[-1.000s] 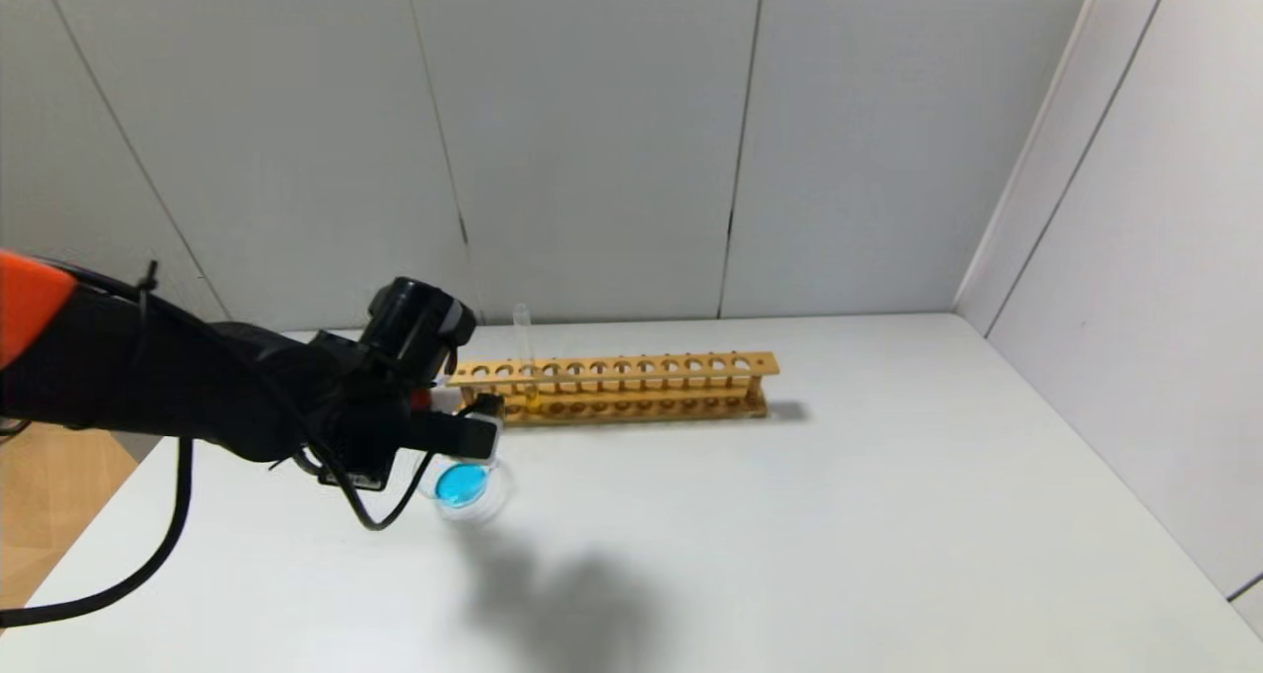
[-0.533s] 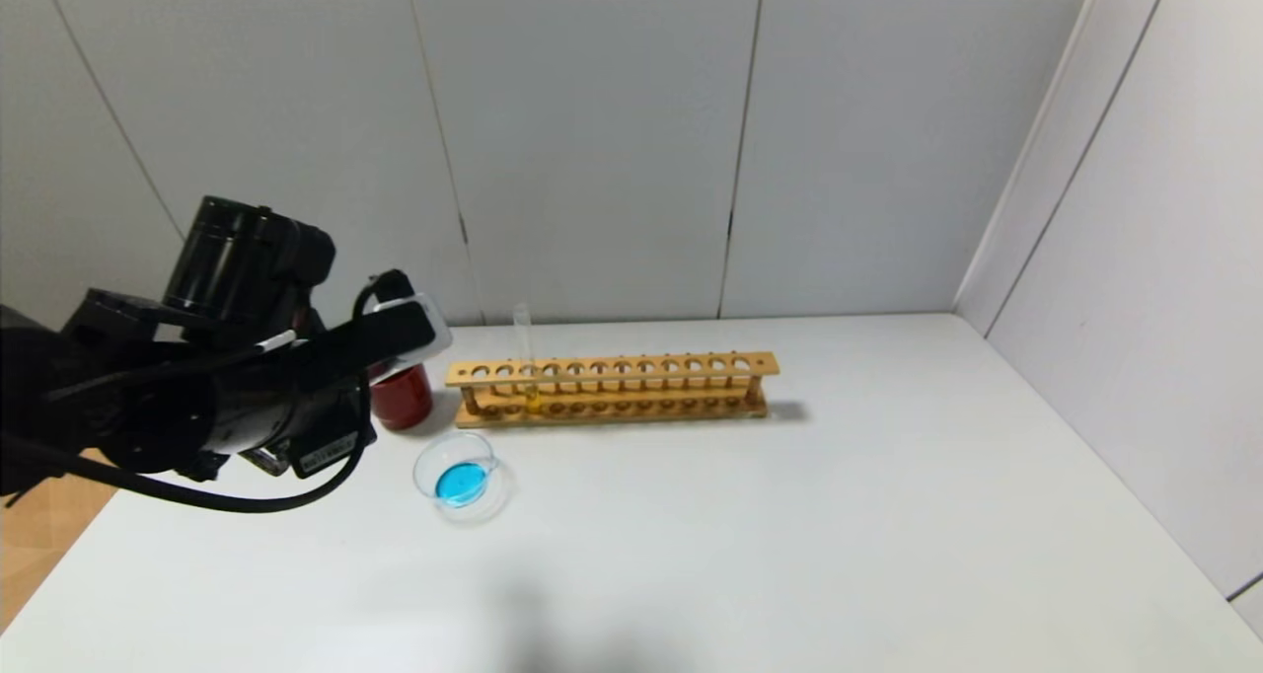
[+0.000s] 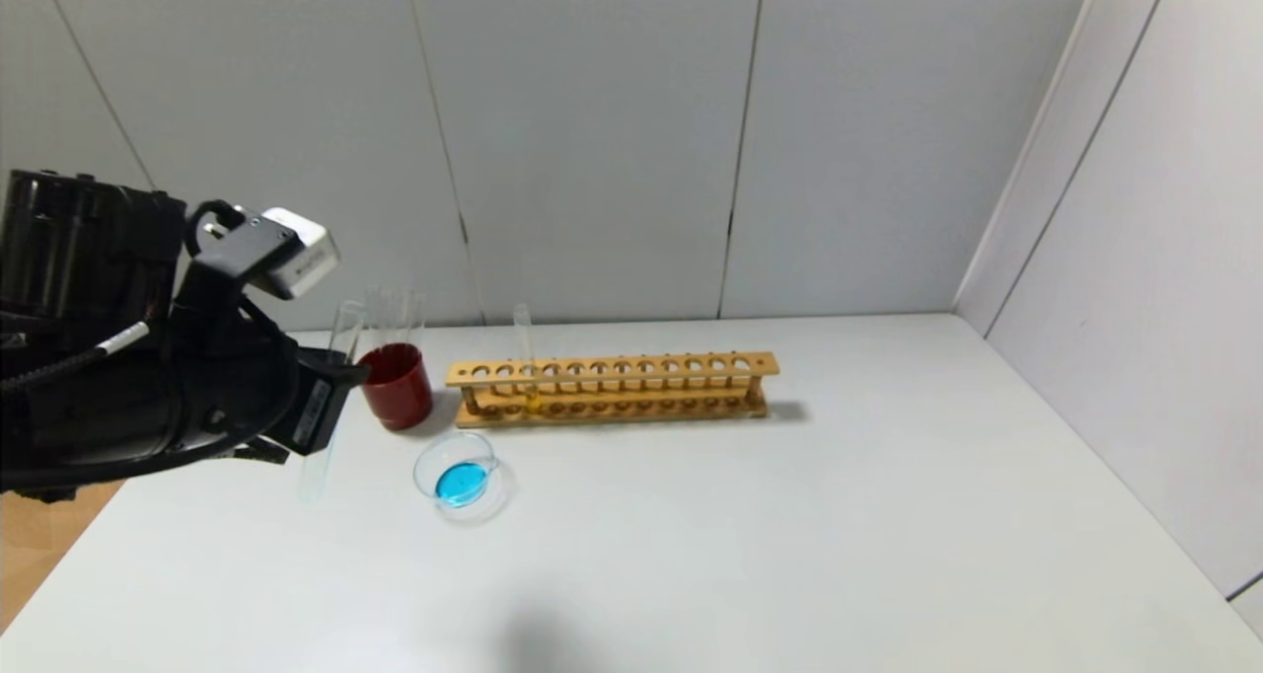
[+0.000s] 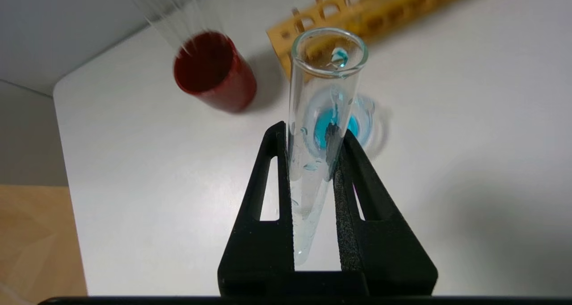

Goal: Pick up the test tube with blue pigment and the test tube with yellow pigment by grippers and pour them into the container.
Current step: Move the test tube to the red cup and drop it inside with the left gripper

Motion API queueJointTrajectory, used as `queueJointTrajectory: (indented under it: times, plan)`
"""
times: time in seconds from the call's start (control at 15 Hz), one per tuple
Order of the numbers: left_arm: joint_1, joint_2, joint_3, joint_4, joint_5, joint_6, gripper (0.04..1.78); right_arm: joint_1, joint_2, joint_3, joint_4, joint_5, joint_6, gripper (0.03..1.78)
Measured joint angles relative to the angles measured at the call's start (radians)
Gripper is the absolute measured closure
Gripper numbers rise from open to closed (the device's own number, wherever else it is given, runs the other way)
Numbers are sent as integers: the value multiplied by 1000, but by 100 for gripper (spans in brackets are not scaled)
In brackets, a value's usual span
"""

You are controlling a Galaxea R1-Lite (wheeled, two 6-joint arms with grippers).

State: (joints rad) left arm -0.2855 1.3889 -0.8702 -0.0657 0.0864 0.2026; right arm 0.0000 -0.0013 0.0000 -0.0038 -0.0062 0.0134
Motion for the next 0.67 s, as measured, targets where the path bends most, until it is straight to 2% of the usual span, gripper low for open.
queueJointTrajectory:
  times: [0.33,0.67]
  plan:
    - [145,112,-16,-306,-23,-45,151,0,0,0,0,0,0,6]
    - [201,335,-114,-460,-55,-107,151,0,0,0,0,0,0,6]
